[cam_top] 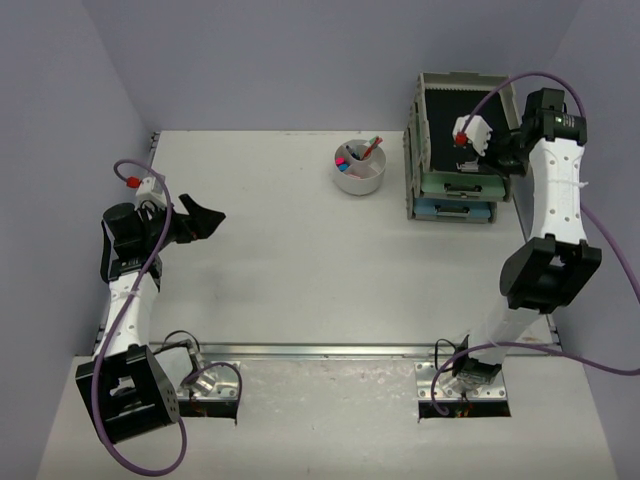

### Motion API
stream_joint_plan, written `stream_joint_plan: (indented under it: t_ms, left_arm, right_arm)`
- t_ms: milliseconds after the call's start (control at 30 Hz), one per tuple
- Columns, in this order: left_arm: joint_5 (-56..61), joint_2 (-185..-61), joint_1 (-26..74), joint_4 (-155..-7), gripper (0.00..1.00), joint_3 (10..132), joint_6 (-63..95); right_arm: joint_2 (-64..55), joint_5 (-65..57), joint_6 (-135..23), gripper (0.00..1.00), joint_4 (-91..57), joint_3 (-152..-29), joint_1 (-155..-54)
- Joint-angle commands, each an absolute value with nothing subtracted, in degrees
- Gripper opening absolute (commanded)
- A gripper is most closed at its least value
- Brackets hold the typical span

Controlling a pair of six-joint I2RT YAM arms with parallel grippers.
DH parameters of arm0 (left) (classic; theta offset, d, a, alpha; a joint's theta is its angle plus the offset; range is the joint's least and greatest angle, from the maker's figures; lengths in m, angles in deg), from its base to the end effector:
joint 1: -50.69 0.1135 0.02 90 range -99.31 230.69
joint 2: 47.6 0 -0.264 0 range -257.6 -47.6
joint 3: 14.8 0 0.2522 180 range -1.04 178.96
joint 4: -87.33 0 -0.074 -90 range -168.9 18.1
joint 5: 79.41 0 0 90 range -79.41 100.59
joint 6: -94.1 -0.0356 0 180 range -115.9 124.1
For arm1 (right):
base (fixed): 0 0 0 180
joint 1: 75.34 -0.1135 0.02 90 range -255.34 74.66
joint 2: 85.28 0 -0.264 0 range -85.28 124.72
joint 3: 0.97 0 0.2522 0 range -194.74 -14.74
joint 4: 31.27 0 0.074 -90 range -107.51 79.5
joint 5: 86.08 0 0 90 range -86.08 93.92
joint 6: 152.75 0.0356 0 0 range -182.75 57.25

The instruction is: Organize the desk

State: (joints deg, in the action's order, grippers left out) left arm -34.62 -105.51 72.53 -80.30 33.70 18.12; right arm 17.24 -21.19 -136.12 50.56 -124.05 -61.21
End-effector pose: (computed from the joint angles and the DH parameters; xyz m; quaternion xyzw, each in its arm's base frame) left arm 0.2141 0.0586 0.2592 -0.0302 0.7936 -0.2822 0.5382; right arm 0.3571 -0.0743 0.3666 -0.5142 0.7954 -0.0153 0.3206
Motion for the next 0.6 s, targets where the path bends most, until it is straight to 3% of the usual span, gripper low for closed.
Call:
stream_joint_plan:
  t_ms: [0,567]
  left_arm:
    - [-34.68,-105.00,73.36,-83.12,1.00,33.24,18.16]
    - [-34.59,-105.08,73.44,-82.95,1.00,33.32,17.90]
  right_arm:
    - [17.90,-20.51,-134.47,0.00,45.33,-123.28,-60.84]
    - [21.38,-20.16,-132.80,0.00,40.53,-123.19,-60.84]
